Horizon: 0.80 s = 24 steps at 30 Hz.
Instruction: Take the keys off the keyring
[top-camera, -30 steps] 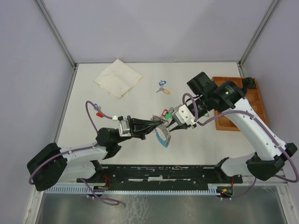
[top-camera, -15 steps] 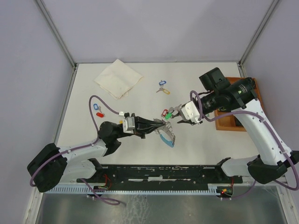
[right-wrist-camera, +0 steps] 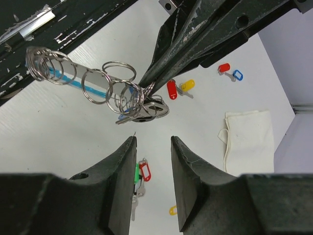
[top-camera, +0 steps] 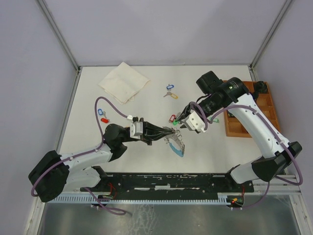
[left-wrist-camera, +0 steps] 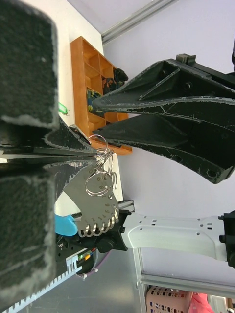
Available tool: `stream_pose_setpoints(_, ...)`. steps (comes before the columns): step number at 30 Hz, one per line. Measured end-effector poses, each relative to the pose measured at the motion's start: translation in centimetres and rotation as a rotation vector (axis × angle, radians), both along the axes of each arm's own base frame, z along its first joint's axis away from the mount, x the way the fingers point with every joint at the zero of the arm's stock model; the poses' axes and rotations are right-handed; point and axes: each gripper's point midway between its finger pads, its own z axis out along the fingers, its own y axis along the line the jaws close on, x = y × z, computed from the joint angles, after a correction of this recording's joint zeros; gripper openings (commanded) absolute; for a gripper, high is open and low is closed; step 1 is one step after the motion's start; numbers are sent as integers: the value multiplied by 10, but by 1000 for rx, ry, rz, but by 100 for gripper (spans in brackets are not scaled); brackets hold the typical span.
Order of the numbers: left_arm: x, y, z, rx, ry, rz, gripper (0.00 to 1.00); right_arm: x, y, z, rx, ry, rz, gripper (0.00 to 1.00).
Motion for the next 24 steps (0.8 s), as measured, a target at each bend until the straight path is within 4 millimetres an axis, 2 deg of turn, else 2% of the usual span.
stream_pose_setpoints(9, -1, -3, -2, 7, 23, -21, 3, -6, 5, 4, 50, -25, 70, 39)
stream_pose_setpoints(16, 0, -5, -4, 7, 46, -29, 3, -16, 7, 1, 60, -10, 108, 29)
stream_pose_setpoints(24, 1, -3, 0, -6, 40, -27, 3, -24, 6, -6, 45, 1, 127, 10)
